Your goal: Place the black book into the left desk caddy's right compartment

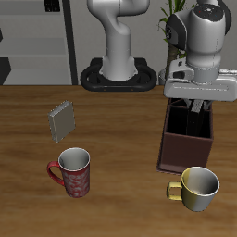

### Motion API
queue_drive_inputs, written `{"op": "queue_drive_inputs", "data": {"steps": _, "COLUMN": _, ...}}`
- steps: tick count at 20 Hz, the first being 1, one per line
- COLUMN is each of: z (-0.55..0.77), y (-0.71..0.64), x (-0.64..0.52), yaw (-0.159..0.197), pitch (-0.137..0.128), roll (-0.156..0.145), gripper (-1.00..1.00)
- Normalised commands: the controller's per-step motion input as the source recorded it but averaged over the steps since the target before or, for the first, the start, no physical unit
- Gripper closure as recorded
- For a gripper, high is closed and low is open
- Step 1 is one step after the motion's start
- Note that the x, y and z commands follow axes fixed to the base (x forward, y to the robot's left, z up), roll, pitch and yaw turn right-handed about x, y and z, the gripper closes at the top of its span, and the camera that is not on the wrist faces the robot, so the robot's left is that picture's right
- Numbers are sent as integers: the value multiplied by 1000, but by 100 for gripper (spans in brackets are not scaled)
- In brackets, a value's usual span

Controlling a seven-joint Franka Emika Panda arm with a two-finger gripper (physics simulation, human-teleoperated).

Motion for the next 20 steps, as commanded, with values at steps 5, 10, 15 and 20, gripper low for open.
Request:
{"op": "queue_drive_inputs", "data": {"steps": 5, "z": -319, "y": -110, "x": 114, "yaw": 2, "pitch": 35, "roll": -21, "gripper": 100}}
{"op": "queue_drive_inputs", "data": {"steps": 10, "z": -274, "y": -85, "x": 42, "yaw": 11, "pitch": 31, "roll": -16, "gripper": 100}}
{"op": "queue_drive_inputs", "data": {"steps": 15, "z": -117, "y": -52, "x": 14, "yaw": 14, "pitch": 16, "roll": -11, "gripper": 100}}
{"op": "queue_drive_inputs", "data": {"steps": 20, "z": 39, "y": -77, "x": -42, "yaw": 14, "pitch": -23, "roll": -60, "gripper": -100}}
